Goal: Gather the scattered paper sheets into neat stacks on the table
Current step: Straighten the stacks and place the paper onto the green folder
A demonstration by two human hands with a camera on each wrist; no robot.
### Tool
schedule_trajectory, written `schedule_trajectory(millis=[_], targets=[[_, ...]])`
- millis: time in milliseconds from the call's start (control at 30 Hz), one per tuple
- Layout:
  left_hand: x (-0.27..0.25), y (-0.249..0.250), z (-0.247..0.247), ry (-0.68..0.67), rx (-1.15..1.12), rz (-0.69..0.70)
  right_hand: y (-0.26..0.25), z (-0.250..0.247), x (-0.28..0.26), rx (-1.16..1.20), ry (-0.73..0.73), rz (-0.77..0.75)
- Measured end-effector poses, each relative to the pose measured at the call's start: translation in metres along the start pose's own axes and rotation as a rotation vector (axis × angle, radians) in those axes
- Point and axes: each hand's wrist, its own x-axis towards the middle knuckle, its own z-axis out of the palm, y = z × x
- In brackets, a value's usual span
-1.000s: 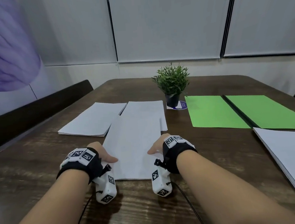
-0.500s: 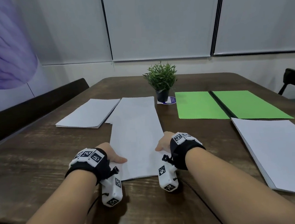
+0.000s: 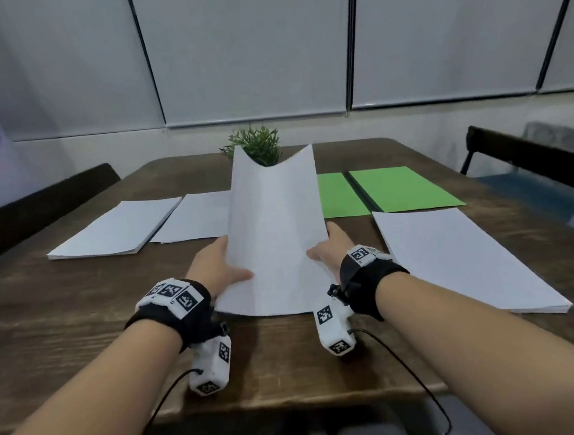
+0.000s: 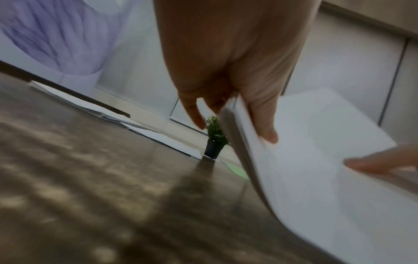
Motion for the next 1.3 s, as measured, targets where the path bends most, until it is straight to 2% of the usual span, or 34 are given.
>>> schedule_trajectory(millis=[100, 200, 333, 400, 600, 900, 1000, 1133, 1200, 1300], targets=[[0.003, 0.029, 0.005, 0.137, -0.141, 0.154, -0.016, -0.032, -0.001, 0.154, 0.124, -0.117], [0.005, 0.057, 0.009, 0.196, -0.313, 0.258, -0.029, -0.053, 0.000, 0.281, 0.196, -0.190], [0.007, 0.085, 0.012, 0.323, -0.610, 0.288, -0.037, -0.068, -0.008, 0.362, 0.160, -0.236], [0.010, 0.094, 0.012, 0.388, -0.683, 0.318, -0.038, -0.075, -0.010, 0.412, 0.165, -0.260], [0.020, 0.109, 0.007, 0.507, -0.729, 0.415, -0.047, -0.084, -0.009, 0.462, 0.184, -0.351], [0.029, 0.113, -0.009, 0.544, -0.690, 0.472, -0.085, -0.091, -0.007, 0.522, 0.278, -0.550], [0.029, 0.121, -0.018, 0.551, -0.665, 0.495, -0.106, -0.100, -0.007, 0.456, 0.288, -0.622], [0.035, 0.127, -0.027, 0.550, -0.673, 0.464, -0.126, -0.110, -0.011, 0.222, 0.301, -0.715], [0.036, 0.126, -0.027, 0.541, -0.671, 0.466, -0.128, -0.113, -0.012, 0.127, 0.335, -0.721], [0.035, 0.122, -0.023, 0.523, -0.658, 0.463, -0.125, -0.116, -0.012, 0.112, 0.370, -0.729]])
